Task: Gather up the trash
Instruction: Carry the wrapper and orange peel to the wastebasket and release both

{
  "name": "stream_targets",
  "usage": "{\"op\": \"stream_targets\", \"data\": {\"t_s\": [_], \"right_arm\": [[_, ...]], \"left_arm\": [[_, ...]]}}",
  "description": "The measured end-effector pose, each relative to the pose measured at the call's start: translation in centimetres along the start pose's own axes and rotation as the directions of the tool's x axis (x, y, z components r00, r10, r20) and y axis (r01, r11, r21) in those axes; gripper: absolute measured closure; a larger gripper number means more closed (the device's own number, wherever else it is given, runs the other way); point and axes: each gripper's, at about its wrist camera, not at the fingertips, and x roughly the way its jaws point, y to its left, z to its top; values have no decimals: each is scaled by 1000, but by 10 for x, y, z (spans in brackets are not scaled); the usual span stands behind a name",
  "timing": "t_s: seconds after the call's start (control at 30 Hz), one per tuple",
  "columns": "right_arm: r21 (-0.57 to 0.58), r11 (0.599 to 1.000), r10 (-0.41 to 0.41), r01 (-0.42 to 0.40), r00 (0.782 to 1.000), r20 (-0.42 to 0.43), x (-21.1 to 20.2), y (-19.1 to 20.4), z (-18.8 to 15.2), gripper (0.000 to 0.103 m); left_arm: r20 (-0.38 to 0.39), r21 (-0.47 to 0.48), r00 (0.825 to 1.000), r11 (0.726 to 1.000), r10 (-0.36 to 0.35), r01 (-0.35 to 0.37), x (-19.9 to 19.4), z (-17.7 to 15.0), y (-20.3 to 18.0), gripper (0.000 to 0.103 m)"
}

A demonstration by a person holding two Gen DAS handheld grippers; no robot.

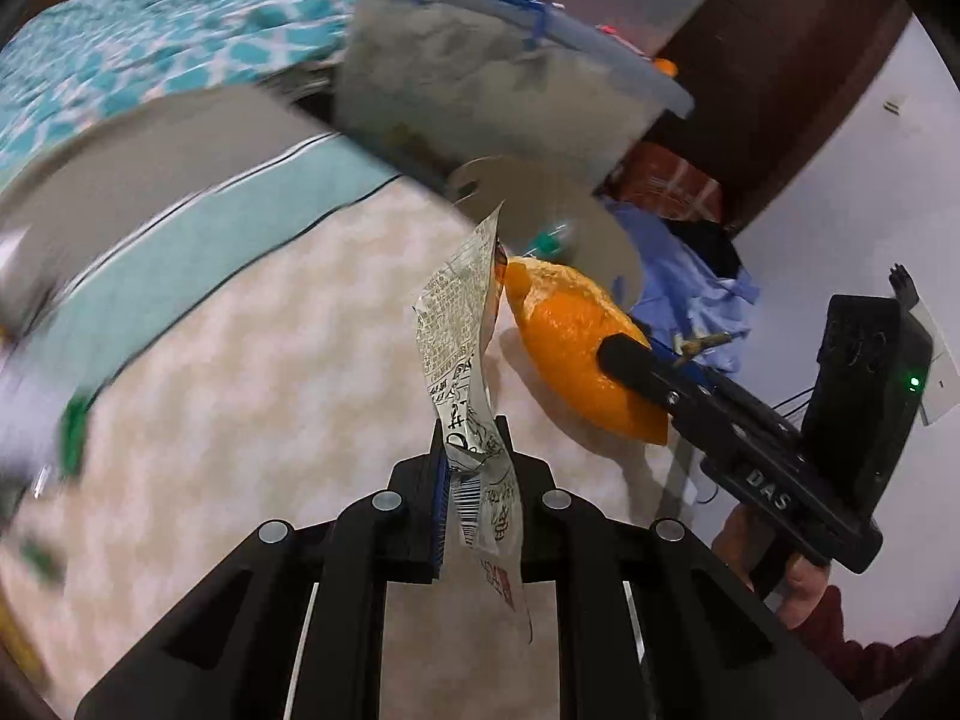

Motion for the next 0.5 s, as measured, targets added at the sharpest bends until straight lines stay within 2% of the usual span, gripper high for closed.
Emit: {"op": "stream_targets", "data": {"t_s": [0.2,0.23,0.3,0.33,0.37,0.4,0.43,0.5], "right_arm": [[182,980,-86,84,996,1,17,-73,37,71],[192,977,-98,97,995,-3,19,-79,39,68],[258,962,-92,91,996,-9,24,-96,44,47],[273,957,-100,94,995,9,21,-100,46,44],[270,956,-130,116,991,36,18,-102,48,38],[261,956,-151,133,987,50,15,-101,49,36],[255,955,-174,151,982,73,11,-101,50,36],[263,953,-176,149,981,84,10,-101,48,36]], "left_arm": [[-28,58,999,998,-18,20,58,63,-30,91],[-32,57,999,998,-17,19,68,72,-33,91],[-29,56,1000,998,-10,11,84,86,-39,88],[-25,59,1000,998,3,-2,92,92,-43,82],[-21,62,999,998,24,-22,97,97,-46,57],[-10,63,999,997,46,-45,100,101,-48,37],[11,63,998,996,65,-66,100,103,-49,35],[35,58,998,997,47,-49,94,104,-50,35]]}}
